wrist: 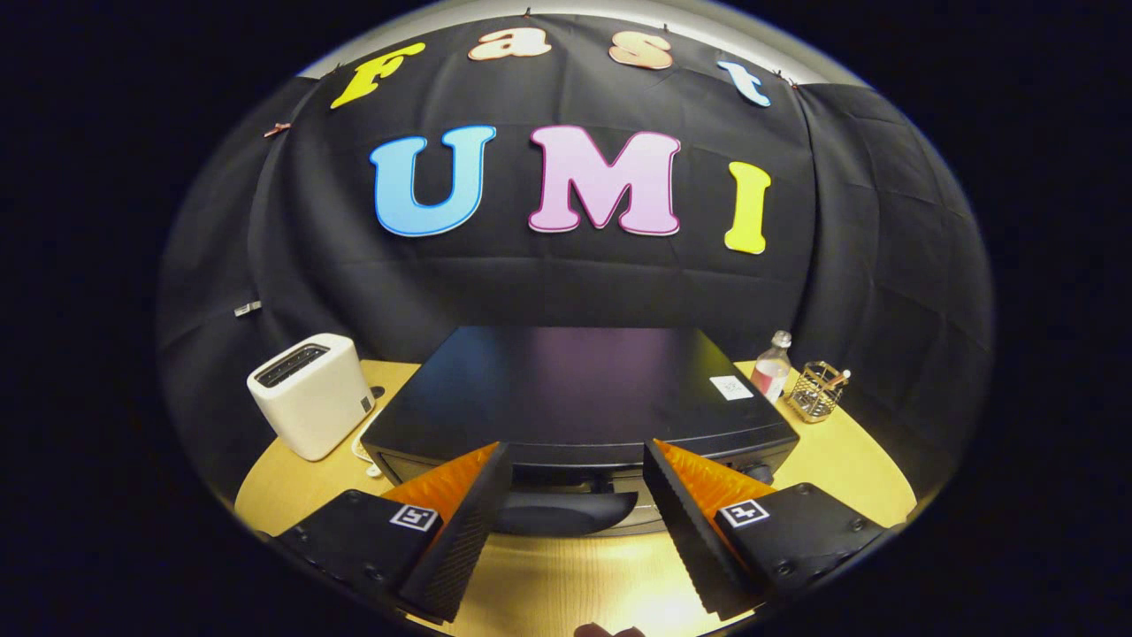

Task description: Open the toaster oven, put the food inside, and close the toaster oven door.

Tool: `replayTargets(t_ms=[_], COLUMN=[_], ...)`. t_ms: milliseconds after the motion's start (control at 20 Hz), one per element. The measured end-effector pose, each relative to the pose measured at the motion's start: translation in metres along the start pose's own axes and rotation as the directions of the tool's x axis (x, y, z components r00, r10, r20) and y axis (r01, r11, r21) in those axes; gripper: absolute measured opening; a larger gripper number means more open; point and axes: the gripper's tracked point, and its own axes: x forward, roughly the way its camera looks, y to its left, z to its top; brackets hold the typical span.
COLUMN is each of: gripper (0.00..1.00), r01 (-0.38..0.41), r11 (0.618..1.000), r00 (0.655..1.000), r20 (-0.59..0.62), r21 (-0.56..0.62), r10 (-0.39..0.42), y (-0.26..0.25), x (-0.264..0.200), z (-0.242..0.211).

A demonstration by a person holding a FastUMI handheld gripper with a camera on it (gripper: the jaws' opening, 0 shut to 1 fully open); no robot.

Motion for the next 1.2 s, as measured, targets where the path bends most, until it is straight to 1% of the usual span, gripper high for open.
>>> replayTargets(t_ms=[50,150,200,300,350,400,450,600,800,1050,1200], gripper=[0.98,1.00,0.98,0.98,0.98,0.97,0.96,0.96,0.97,0.96,0.96], r01=[-0.004,-0.009,-0.012,-0.018,-0.019,-0.030,-0.034,-0.022,-0.026,-0.073,-0.108], r11=[1.000,0.999,0.999,0.999,0.999,0.999,0.999,0.999,0.999,0.997,0.994], r00=[1.000,1.000,1.000,0.998,0.997,0.996,0.997,0.995,0.993,0.987,0.972], r20=[-0.018,-0.003,-0.023,-0.067,-0.068,-0.080,-0.064,-0.094,-0.117,-0.145,-0.209], r21=[-0.022,-0.041,-0.039,0.039,0.049,0.027,0.001,0.031,0.018,0.019,0.001], r10=[0.003,0.009,0.012,0.021,0.022,0.032,0.034,0.025,0.028,0.075,0.105], y=[0.002,0.004,0.004,0.002,-0.001,0.004,0.004,0.000,0.002,0.003,0.003], x=[0.005,-0.001,0.002,0.003,0.003,0.006,-0.001,-0.013,-0.034,-0.059,-0.072], z=[-0.007,-0.007,-0.009,-0.016,-0.017,-0.022,-0.018,-0.030,-0.046,-0.072,-0.097])
